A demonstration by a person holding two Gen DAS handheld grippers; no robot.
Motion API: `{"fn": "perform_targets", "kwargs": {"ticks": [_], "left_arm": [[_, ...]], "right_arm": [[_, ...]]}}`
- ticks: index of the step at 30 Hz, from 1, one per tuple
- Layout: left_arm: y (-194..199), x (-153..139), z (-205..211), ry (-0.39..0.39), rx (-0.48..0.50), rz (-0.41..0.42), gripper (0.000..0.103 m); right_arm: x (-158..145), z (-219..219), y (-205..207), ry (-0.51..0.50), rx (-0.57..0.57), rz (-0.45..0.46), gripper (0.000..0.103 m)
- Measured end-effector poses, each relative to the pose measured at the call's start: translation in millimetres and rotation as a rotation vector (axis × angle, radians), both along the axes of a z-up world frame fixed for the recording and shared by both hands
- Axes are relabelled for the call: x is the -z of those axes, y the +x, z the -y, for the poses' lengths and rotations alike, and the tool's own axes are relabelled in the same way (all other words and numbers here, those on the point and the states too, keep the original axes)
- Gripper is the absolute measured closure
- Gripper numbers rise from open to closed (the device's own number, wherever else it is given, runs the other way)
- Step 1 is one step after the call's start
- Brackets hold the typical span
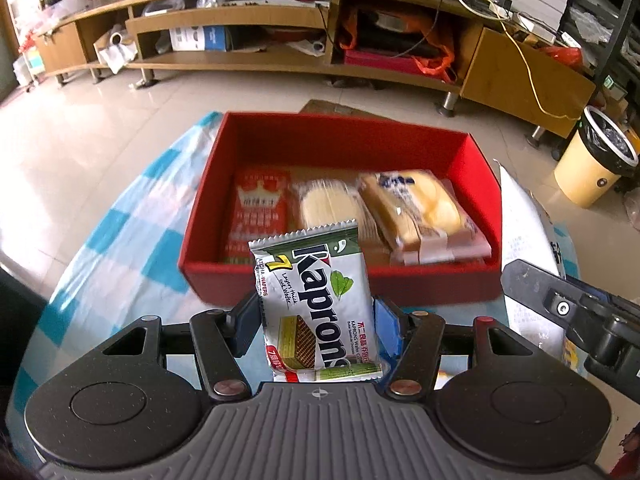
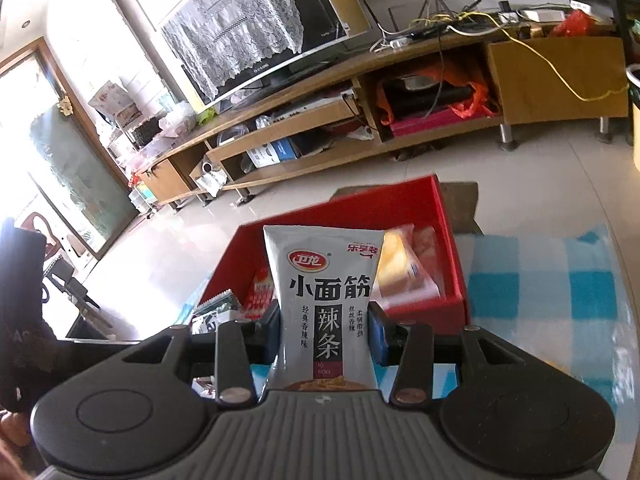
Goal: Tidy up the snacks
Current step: 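Carry the Kaprons pack and white strip bag into the red box and release both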
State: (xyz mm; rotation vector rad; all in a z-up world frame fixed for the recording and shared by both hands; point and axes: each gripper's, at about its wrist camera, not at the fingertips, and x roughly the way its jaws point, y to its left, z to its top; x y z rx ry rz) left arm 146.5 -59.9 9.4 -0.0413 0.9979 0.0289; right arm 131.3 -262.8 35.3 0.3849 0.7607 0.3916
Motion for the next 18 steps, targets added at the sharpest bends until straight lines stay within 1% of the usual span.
{"fn": "perform_targets", "kwargs": {"ticks": [7, 11, 18], "left_arm": [[34, 8, -3, 0.034, -0.011, 0.002, 0.036], [53, 12, -4, 0.050, -0.021, 0.000, 0.038], [69, 22, 0, 0.079, -0.008, -0.011, 0.040]], "right_arm": [[3, -7, 33, -0.017, -0.006, 0.009, 0.061], [8, -10, 52, -0.036, -0.002, 0.007, 0.061], [21, -18, 82, -0.066, -0.006, -0.011, 0.060]]}}
